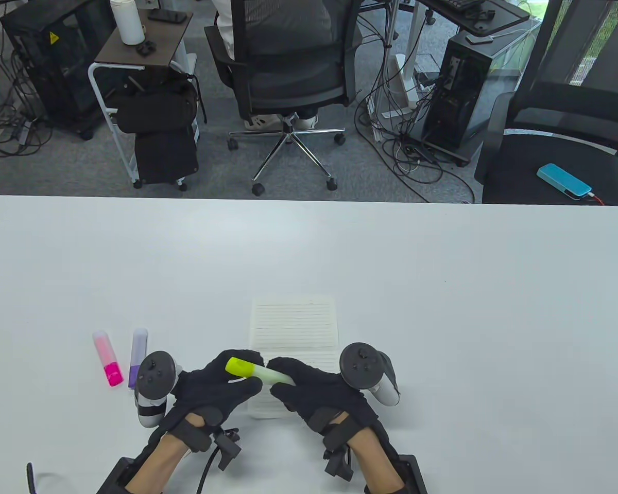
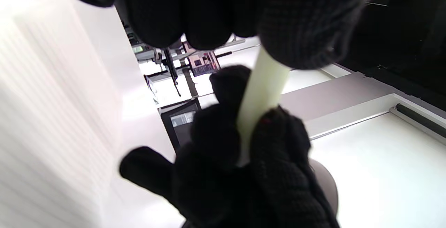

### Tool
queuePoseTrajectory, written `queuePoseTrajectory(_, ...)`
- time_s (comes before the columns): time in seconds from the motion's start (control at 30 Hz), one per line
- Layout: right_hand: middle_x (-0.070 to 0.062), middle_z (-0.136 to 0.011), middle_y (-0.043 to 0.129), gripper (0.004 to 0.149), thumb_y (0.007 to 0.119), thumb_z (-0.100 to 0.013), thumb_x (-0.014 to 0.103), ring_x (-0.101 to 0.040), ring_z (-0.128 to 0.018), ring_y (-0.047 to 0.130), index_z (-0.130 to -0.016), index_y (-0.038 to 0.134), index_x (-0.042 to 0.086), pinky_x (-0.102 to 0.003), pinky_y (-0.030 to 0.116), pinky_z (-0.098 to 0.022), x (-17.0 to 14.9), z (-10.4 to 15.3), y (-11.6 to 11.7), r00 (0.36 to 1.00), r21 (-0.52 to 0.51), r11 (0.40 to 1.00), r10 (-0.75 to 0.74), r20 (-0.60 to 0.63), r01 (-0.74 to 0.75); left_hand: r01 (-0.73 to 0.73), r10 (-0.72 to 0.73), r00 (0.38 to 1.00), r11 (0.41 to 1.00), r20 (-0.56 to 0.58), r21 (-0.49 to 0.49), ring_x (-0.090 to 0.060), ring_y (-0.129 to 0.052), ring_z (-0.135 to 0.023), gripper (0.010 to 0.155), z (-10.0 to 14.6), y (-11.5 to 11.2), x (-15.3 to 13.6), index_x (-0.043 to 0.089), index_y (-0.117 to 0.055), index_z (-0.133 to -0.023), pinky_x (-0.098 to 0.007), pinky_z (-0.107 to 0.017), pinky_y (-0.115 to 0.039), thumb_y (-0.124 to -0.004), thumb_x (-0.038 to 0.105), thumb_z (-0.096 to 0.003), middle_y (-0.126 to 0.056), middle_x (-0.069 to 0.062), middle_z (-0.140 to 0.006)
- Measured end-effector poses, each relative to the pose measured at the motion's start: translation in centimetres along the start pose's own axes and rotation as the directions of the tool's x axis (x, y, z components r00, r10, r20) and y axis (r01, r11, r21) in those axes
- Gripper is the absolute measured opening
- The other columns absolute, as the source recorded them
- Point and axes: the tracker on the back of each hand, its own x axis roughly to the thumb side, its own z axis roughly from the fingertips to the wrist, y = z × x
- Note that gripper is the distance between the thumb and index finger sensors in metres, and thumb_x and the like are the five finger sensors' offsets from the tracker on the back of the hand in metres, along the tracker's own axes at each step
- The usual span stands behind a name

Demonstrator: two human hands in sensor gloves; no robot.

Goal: Apply highlighter ink on paper

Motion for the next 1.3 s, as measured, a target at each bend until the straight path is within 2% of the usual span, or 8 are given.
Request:
queuePoseTrajectory(0.13, -0.01, -0.079, 0.085, 0.053, 0.077, -0.066, 0.034, -0.025, -0.051, 0.088, -0.112, 0.058, 0.015, -0.066, 0.065, -0.065, 0.1, 0.3, -0.8, 0.998, 0.007, 0.998, 0.06, -0.025, -0.06, 0.229, -0.236, 0.966, 0.97, 0.102, 0.076, -0.045, -0.067, -0.1, 0.07, 0.2, 0.6, 0.9, 0.029, -0.061, -0.103, -0.072, -0.069, -0.056, -0.092, 0.044, -0.0422, -0.069, -0.006, -0.107)
queuePoseTrajectory(0.23, -0.01, -0.075, 0.087, 0.052, 0.078, -0.065, 0.034, -0.024, -0.048, 0.089, -0.112, 0.06, 0.017, -0.065, 0.067, -0.065, -0.1, 0.2, -0.6, 0.988, 0.062, 0.989, 0.138, -0.064, -0.135, 0.623, -0.62, 0.757, 0.78, 0.204, 0.061, -0.047, -0.058, -0.105, 0.074, 0.4, -0.9, 2.3, 0.031, -0.059, -0.106, -0.074, -0.071, -0.051, -0.091, 0.049, -0.0415, -0.065, -0.005, -0.11)
queuePoseTrajectory(0.3, -0.011, -0.076, 0.087, 0.051, 0.077, -0.065, 0.033, -0.025, -0.049, 0.089, -0.111, 0.061, 0.016, -0.065, 0.066, -0.065, -0.3, 0.0, 0.0, 0.996, 0.047, 0.996, 0.084, -0.029, -0.082, 0.725, -0.702, 0.673, 0.688, 0.233, -0.022, -0.036, -0.08, -0.095, 0.063, 0.3, -2.2, 2.5, 0.027, -0.072, -0.099, -0.067, -0.069, -0.063, -0.087, 0.048, -0.0421, -0.083, -0.001, -0.097)
queuePoseTrajectory(0.43, -0.013, -0.08, 0.087, 0.05, 0.076, -0.065, 0.033, -0.029, -0.054, 0.09, -0.111, 0.062, 0.017, -0.065, 0.064, -0.067, -0.3, -0.2, 0.6, 0.99, 0.017, 0.99, 0.14, -0.035, -0.139, 0.708, -0.686, 0.702, 0.702, 0.192, -0.076, -0.026, -0.097, -0.069, 0.063, 0.1, -2.3, 1.6, 0.021, -0.072, -0.095, -0.057, -0.06, -0.077, -0.08, 0.054, -0.0415, -0.088, -0.001, -0.084)
queuePoseTrajectory(0.57, -0.013, -0.083, 0.085, 0.051, 0.075, -0.066, 0.033, -0.03, -0.058, 0.09, -0.112, 0.059, 0.017, -0.065, 0.064, -0.067, -0.2, -0.5, 1.4, 0.984, 0.022, 0.985, 0.174, -0.028, -0.173, 0.656, -0.633, 0.751, 0.748, 0.19, -0.101, -0.032, -0.092, -0.078, 0.064, 0.1, -2.3, 1.1, 0.017, -0.07, -0.096, -0.06, -0.062, -0.074, -0.077, 0.053, -0.0434, -0.083, -0.005, -0.09)
queuePoseTrajectory(0.97, -0.012, -0.071, 0.092, 0.047, 0.073, -0.063, 0.034, -0.026, -0.043, 0.091, -0.107, 0.07, 0.019, -0.061, 0.07, -0.064, 0.7, -0.4, 1.4, 0.961, -0.02, 0.962, 0.273, 0.034, -0.272, 0.48, -0.468, 0.875, 0.873, 0.122, -0.092, -0.007, -0.098, -0.003, 0.066, -0.4, -1.9, -0.1, 0.015, -0.097, -0.066, -0.042, -0.032, -0.097, -0.087, 0.07, -0.0324, -0.104, 0.011, -0.022)
queuePoseTrajectory(1.2, -0.012, -0.069, 0.094, 0.046, 0.074, -0.061, 0.032, -0.026, -0.039, 0.091, -0.105, 0.074, 0.021, -0.06, 0.069, -0.065, 1.5, -0.3, 1.1, 0.957, -0.027, 0.96, 0.28, 0.072, -0.278, 0.439, -0.435, 0.897, 0.898, 0.08, -0.041, -0.003, -0.092, 0.013, 0.063, -0.1, -1.7, 0.7, 0.016, -0.103, -0.057, -0.035, -0.017, -0.1, -0.095, 0.071, -0.0272, -0.103, 0.016, -0.005)
queuePoseTrajectory(1.3, -0.012, -0.07, 0.094, 0.045, 0.077, -0.06, 0.031, -0.028, -0.041, 0.089, -0.104, 0.075, 0.022, -0.061, 0.066, -0.067, 2.5, -0.1, 0.9, 0.923, -0.022, 0.926, 0.377, 0.08, -0.376, 0.334, -0.336, 0.942, 0.936, -0.001, -0.111, -0.002, -0.091, 0.015, 0.06, -0.2, -1.7, -0.5, 0.019, -0.105, -0.055, -0.033, -0.015, -0.101, -0.098, 0.071, -0.0263, -0.102, 0.018, -0.002)
